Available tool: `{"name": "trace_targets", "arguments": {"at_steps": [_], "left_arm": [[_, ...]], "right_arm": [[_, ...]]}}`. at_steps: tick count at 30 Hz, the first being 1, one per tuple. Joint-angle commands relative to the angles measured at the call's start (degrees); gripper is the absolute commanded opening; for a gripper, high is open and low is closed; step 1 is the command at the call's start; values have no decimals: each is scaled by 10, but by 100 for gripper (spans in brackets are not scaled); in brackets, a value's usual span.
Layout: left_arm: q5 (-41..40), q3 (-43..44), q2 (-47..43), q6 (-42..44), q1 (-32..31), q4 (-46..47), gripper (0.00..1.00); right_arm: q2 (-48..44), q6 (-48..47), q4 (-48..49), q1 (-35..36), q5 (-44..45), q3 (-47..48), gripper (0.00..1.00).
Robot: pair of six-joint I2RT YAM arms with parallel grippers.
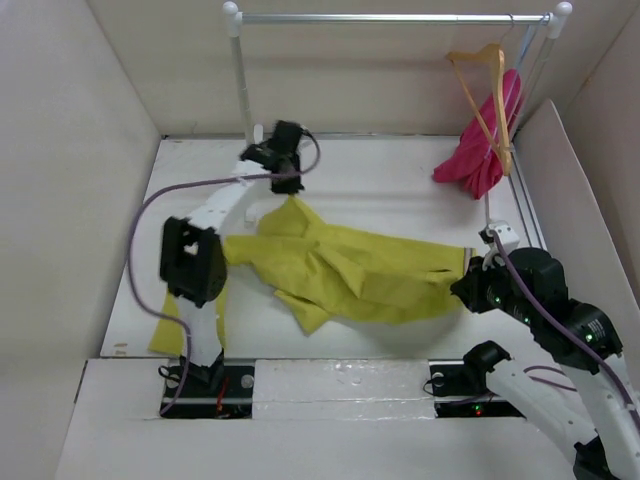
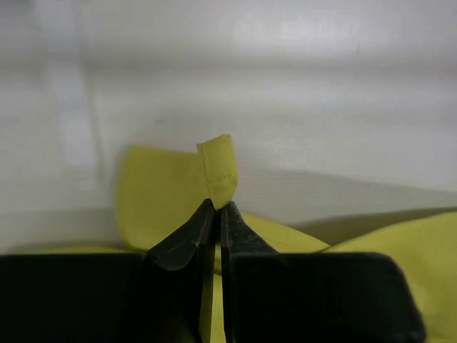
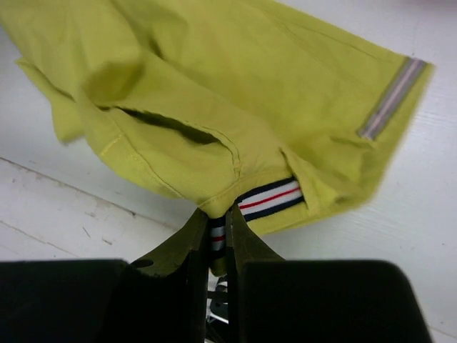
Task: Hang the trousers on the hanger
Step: Flatten out the trousers at the center of the board.
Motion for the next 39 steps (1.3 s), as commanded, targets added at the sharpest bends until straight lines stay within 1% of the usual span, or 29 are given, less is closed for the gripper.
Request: {"name": "trace_targets", "arguments": {"at_steps": [1,3,4,5,6,7,10,11,15,16,17,18,20,21,22,24,25,27,28,29,30,31,32,33,34,35,36,37,39], "left_arm": [[-34,9,-230,-38,95,-6,0],[-34,-2,-276,-45,138,-4,0],[-36,-8,-296,-47,188,-4,0],[-39,-14,-326,-46,214,-2,0],[-36,-25,-334,-41,241,0,0],[-30,-25,-337,-41,300,-1,0],[4,-24,-306,-8,374,-1,0],[-5,-17,-268,-2,386,0,0],[-24,87,-147,-6,386,-15,0],[-19,99,-128,-8,386,-12,1],[-25,116,-86,-11,381,-14,7],[-25,158,-70,-12,381,-40,11],[-25,185,-37,2,368,-60,25],[-35,180,-40,1,368,-62,31],[-33,166,-48,-1,368,-52,42],[-6,120,-90,-8,361,-27,52],[-1,100,-109,-7,334,-13,54],[1,35,-167,1,279,14,55],[4,15,-182,2,204,18,55],[11,-4,-208,1,162,17,55],[23,-49,-219,-6,120,24,55],[40,-72,-228,-14,78,36,55],[57,-95,-244,-25,-2,42,55],[81,-134,-251,-33,-41,66,55],[92,-153,-259,-46,-75,79,55],[91,-188,-266,-57,-137,104,55],[91,-203,-269,-62,-163,116,55],[84,-212,-266,-64,-184,118,55],[71,-237,-248,-73,-217,106,55]], "right_arm": [[-10,-16,54,-2,46,73,0],[-14,-21,47,-2,68,83,0],[-19,-24,44,-2,77,85,0],[-20,-27,39,-2,95,88,0],[-22,-32,34,-2,101,90,0],[-20,-36,29,-2,104,92,0],[-12,-51,12,-2,64,78,0],[0,-58,-1,-2,8,70,0],[35,-69,-51,-2,-120,52,0],[50,-69,-69,3,-161,54,0],[64,-88,-112,3,-177,52,0],[92,-107,-137,3,-195,48,3],[95,-107,-159,23,-229,43,12],[90,-97,-159,36,-251,44,21],[94,-86,-159,51,-270,48,38],[106,-59,-157,90,-282,59,60],[115,-60,-157,95,-265,82,75],[138,-64,-155,95,-148,105,81],[149,-59,-153,95,-108,127,81],[167,-53,-134,90,-35,135,77],[173,-27,-115,79,-10,137,71],[174,-16,-92,70,28,135,45],[177,-6,-40,58,58,124,23],[178,22,-15,28,74,115,1],[178,31,12,12,85,101,0],[179,45,71,-26,105,59,0],[181,52,100,-47,107,36,0],[186,61,127,-67,105,14,4],[204,78,208,-110,90,-61,27]]}}
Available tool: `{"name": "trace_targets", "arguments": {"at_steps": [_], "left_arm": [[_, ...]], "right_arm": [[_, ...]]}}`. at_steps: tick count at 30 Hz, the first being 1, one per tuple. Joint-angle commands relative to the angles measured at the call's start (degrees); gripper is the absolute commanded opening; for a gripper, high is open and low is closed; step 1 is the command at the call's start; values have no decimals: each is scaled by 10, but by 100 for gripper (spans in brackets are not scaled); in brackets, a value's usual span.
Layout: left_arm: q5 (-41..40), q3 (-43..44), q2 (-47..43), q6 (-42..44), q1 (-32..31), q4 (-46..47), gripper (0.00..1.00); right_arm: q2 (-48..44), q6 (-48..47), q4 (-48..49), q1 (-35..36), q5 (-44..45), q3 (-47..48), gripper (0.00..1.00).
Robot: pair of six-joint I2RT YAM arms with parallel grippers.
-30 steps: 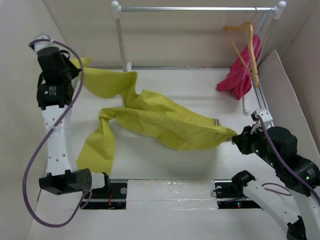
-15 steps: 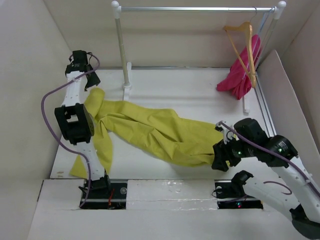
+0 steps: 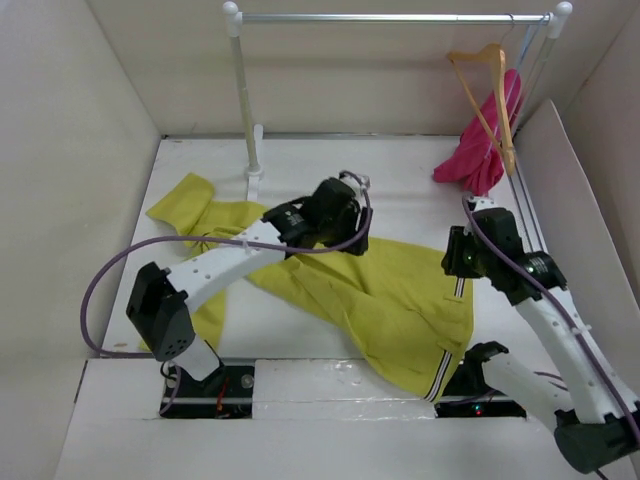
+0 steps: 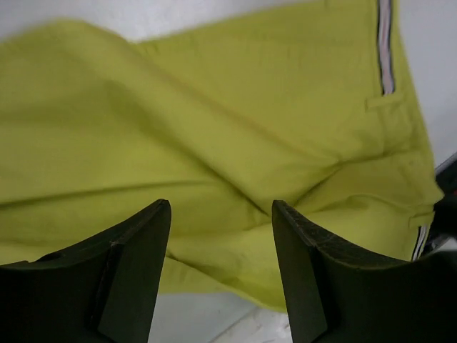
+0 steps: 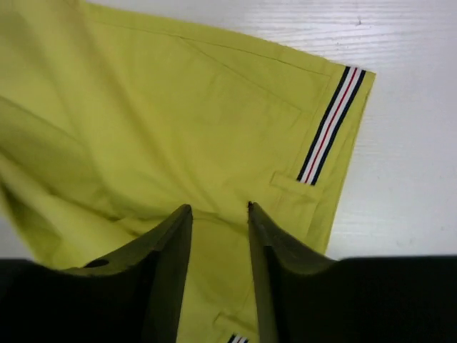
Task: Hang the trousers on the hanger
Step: Flatten out the trousers at the center of the board.
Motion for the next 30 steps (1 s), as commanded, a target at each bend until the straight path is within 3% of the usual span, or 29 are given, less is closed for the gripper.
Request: {"name": "trace_targets", "arguments": {"at_steps": [1,4,7,9,15,20,22,23,24,25,30], "left_arm": [[-11,-47,20,-31,-19,-8,55],[-33,-110,27,-24,-24,5,55],[-93,-164,-3,-25,-24,-12,54],[-107,-193,-32,-29,-24,-3,54],[-61,-286,-118,-54,59,1,56],[-27,-339,-161,-78,93,4,63],[5,-371,-161,-84,107,25,63],[24,-381,-160,-95,113,44,63],[28,-395,-158,-101,113,55,63],[33,-400,-156,-107,113,65,63],[79,-393,-139,-132,113,108,64]], "right_arm": [[32,48,161,-93,21,-88,48],[76,59,231,-156,-9,-139,72],[145,61,313,-262,-33,-155,77],[161,58,323,-296,-36,-154,77],[288,53,361,-353,-90,-124,77],[360,55,381,-353,-123,-123,66],[376,58,404,-369,-136,-135,45],[377,61,413,-374,-156,-142,32],[379,62,422,-374,-165,-152,12],[369,65,439,-379,-172,-154,4],[275,73,494,-379,-181,-145,0]]}}
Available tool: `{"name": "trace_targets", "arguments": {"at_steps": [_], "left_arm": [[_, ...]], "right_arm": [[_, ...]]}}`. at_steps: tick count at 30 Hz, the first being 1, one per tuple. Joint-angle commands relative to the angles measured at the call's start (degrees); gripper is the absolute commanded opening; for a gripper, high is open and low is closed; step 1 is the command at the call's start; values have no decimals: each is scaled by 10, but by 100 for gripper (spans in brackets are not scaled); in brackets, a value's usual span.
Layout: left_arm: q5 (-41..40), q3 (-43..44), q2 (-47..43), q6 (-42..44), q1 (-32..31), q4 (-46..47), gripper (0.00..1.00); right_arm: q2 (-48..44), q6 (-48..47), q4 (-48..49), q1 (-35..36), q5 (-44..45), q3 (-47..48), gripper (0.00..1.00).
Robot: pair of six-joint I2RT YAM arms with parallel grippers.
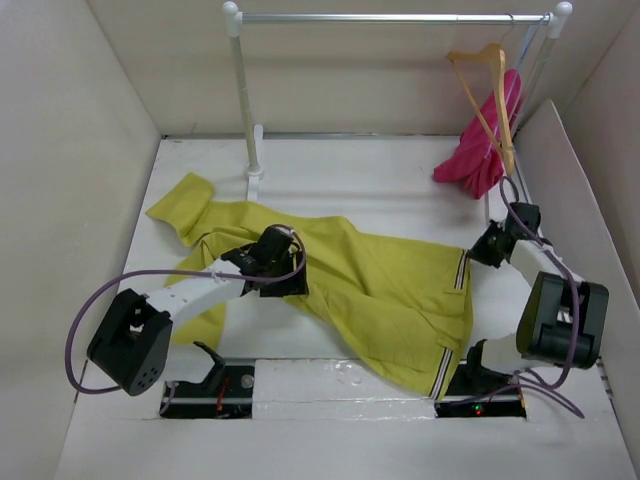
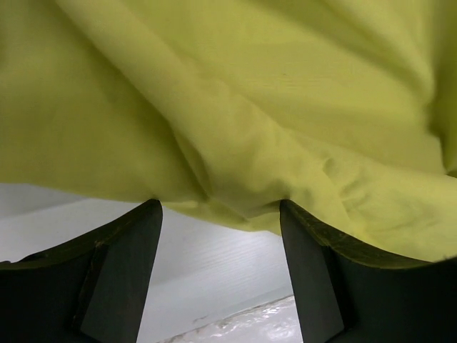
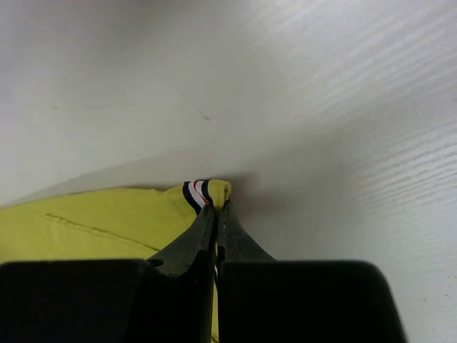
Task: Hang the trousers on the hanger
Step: Flatten out the trousers at the center of the board.
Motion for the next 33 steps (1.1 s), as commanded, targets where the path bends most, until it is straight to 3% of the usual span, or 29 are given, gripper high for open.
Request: {"name": "trace_targets", "arguments": {"at_steps": [1,3,6,7,8,10,11,12,17,19,20,21,22,24,26,27,28,30,33], "left_arm": [[51,10,-2,-25,1,50,63],[58,15,2,-22,-5,54,61],[70,15,16,-21,-33,59,43],[79,12,20,-28,-38,61,12],[87,9,23,-34,-38,64,0],[98,-5,19,-48,-61,69,0],[107,-10,13,-63,-68,74,0],[116,-14,2,-88,-113,72,0],[60,27,-31,-105,-146,15,0],[7,76,-52,-101,-136,-35,4],[-44,93,-70,-95,-105,-52,13],[-77,112,-78,-90,-84,-71,23],[-99,149,-86,-72,-28,-76,47],[-106,167,-97,-63,53,-70,51],[-65,173,-106,-45,136,-51,54],[-56,168,-107,-42,219,-20,55],[-27,155,-107,-42,265,-2,56],[47,143,-89,-38,388,40,56],[73,138,-39,-38,466,69,57]], "right_arm": [[-72,10,120,-2,-17,29,0],[-87,5,137,-2,-13,54,0],[-54,4,150,-22,3,115,0],[-41,5,155,-28,2,129,0],[-28,12,163,-28,3,150,0],[7,18,191,-36,3,163,2],[16,20,196,-36,3,173,14],[36,20,205,-36,-29,179,66],[3,30,138,-2,-71,143,79],[-35,33,145,19,-71,79,79],[-72,33,136,28,-77,63,79],[-89,30,127,47,-81,49,79],[-126,27,97,70,-85,11,75],[-170,27,91,102,-86,-2,72],[-217,29,78,142,-88,-40,51],[-259,31,70,163,-87,-50,37],[-280,32,64,206,-85,-59,5],[-325,37,51,252,-94,-84,0],[-343,33,50,356,-94,-95,0]]}}
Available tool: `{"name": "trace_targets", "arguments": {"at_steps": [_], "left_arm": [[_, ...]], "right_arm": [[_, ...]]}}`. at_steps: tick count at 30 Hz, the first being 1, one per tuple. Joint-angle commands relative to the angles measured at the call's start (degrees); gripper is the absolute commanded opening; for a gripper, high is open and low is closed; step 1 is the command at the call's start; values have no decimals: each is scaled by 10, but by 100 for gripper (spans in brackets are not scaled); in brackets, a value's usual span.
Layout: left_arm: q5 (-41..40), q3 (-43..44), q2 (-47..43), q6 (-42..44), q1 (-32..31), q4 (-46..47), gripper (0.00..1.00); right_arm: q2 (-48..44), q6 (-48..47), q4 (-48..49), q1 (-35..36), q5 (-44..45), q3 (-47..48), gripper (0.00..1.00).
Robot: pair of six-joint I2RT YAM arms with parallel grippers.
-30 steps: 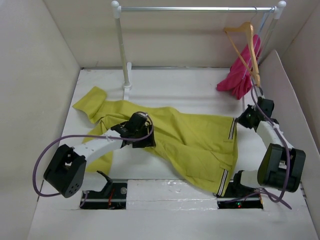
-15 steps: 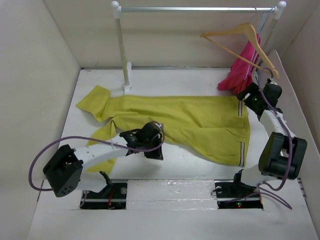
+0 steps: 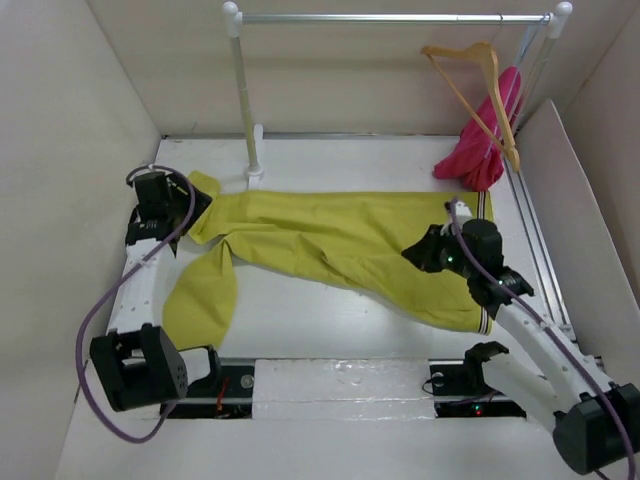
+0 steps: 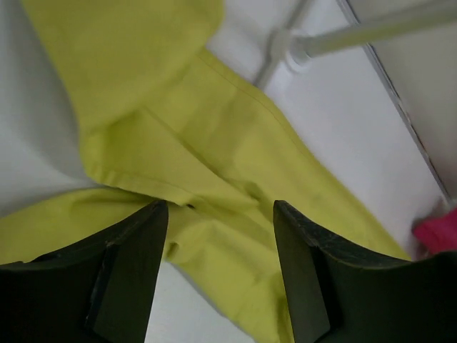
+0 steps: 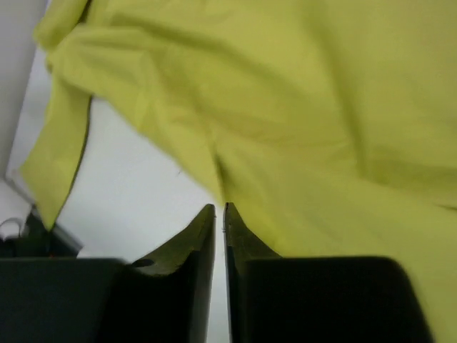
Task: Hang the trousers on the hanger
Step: Flatten out the trousers at the center of the board.
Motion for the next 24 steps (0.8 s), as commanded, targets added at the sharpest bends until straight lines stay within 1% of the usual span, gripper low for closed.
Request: {"name": "trace_targets", "arguments": {"at_steps": [1,2,3,4,5,7,8,9,10,11,13,14,15,16,19,21,22,23,24], "left_arm": [[67,-13,50,14,80,34,57],[71,-9,84,14,88,34,57],[71,-4,100,17,93,40,57],[70,6,114,19,93,40,57],[62,10,142,19,93,40,57],[54,23,165,20,93,45,56],[48,25,185,22,93,47,56],[40,27,194,20,93,51,56],[28,32,202,19,93,56,54],[7,35,219,18,98,57,52],[16,44,240,9,110,64,48],[33,45,257,3,118,67,44],[46,44,265,-4,137,78,39],[58,43,271,-10,144,85,22],[69,55,295,-14,156,97,0],[62,89,324,2,156,74,0],[62,97,331,4,156,68,0],[66,106,340,12,156,60,0],[66,106,341,12,156,60,0]], "right_arm": [[-3,-7,-11,84,-3,-10,18],[8,-13,-17,132,10,-4,32],[25,-33,-20,153,15,3,47],[67,-49,-26,172,18,27,66],[89,-62,-41,206,30,41,71],[136,-97,-51,231,38,86,78],[181,-106,-49,241,37,101,79],[204,-120,-44,259,37,116,79],[224,-125,-39,268,40,132,80],[267,-129,-27,276,42,162,80],[315,-146,-22,296,51,198,79],[338,-150,-27,301,71,234,79],[378,-156,-29,301,75,251,79],[398,-160,-30,308,78,266,78],[465,-165,-28,308,93,311,77],[491,-163,-26,308,116,335,75],[512,-164,-24,308,121,342,73],[529,-159,-21,308,130,366,43],[530,-159,-21,308,130,366,43]]}}
